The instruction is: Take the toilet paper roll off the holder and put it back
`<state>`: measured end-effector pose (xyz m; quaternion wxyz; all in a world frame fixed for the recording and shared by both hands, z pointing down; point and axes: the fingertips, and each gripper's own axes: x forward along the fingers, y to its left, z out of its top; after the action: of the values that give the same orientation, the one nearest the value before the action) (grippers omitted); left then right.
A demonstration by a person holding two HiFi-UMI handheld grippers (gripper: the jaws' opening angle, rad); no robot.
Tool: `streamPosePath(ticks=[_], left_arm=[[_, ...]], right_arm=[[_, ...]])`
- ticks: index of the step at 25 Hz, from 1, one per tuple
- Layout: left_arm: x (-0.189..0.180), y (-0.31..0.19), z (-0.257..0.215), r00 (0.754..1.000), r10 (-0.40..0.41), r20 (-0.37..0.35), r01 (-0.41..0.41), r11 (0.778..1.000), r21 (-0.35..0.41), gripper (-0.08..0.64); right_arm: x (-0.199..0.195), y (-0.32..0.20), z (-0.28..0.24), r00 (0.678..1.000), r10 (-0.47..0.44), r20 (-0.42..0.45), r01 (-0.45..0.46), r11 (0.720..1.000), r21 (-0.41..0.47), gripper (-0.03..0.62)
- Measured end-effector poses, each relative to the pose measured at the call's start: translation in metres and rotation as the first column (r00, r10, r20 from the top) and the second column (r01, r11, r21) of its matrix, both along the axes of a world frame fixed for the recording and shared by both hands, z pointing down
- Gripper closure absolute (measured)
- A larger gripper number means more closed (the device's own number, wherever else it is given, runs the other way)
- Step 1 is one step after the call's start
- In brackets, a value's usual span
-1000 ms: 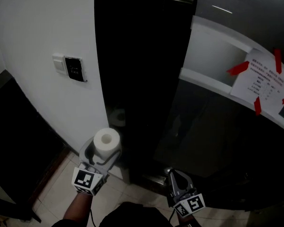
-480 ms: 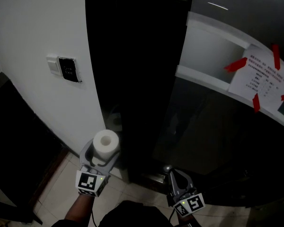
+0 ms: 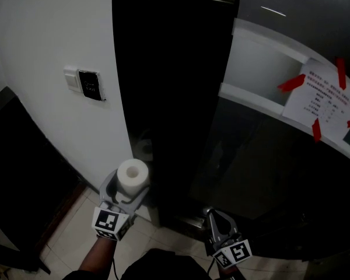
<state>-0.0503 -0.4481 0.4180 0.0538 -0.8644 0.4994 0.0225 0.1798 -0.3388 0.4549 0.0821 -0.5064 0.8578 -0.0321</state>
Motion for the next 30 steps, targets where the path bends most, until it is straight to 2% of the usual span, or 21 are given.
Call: streamPosePath(ticks=[5, 11, 14, 17, 20, 23, 24, 30], left_arm=[[-0.009, 0.009, -0.007, 0.998, -0.044, -0.034, 0.044, 0.999, 0.003, 0.13], [-0.016, 0.029, -0.016, 0.996, -0.077, -0.04, 0.077, 0.997, 0.006, 0.131], [-0.026, 0.042, -0.018, 0.99, -0.115, -0.081, 0.114, 0.993, -0.01, 0.139], [-0.032, 0.063, -0.019, 0.978, -0.168, -0.12, 0.165, 0.986, -0.037, 0.251], [-0.035, 0.085, -0.014, 0.97, -0.202, -0.132, 0.196, 0.979, -0.056, 0.33], [-0.038, 0.109, -0.009, 0.961, -0.225, -0.162, 0.217, 0.974, -0.069, 0.521], [-0.037, 0.118, -0.008, 0.959, -0.23, -0.164, 0.22, 0.972, -0.077, 0.558], [-0.042, 0.176, 0.007, 0.945, -0.307, -0.109, 0.293, 0.947, -0.13, 0.56]], right_arm=[[0.001, 0.005, 0.001, 1.0, -0.017, 0.005, 0.017, 1.0, -0.002, 0.578], [0.003, 0.014, 0.0, 0.999, -0.039, 0.019, 0.039, 0.999, -0.002, 0.578], [0.003, 0.022, -0.001, 0.998, -0.057, 0.033, 0.057, 0.998, 0.0, 0.578], [0.007, 0.03, 0.0, 0.997, -0.071, 0.036, 0.071, 0.997, -0.003, 0.578], [0.012, 0.042, 0.004, 0.995, -0.082, 0.052, 0.083, 0.996, -0.022, 0.578], [0.018, 0.054, 0.006, 0.993, -0.1, 0.068, 0.103, 0.994, -0.04, 0.578], [0.02, 0.058, 0.01, 0.991, -0.109, 0.072, 0.112, 0.992, -0.049, 0.578], [0.006, 0.078, 0.05, 0.973, -0.201, 0.114, 0.215, 0.967, -0.137, 0.578]])
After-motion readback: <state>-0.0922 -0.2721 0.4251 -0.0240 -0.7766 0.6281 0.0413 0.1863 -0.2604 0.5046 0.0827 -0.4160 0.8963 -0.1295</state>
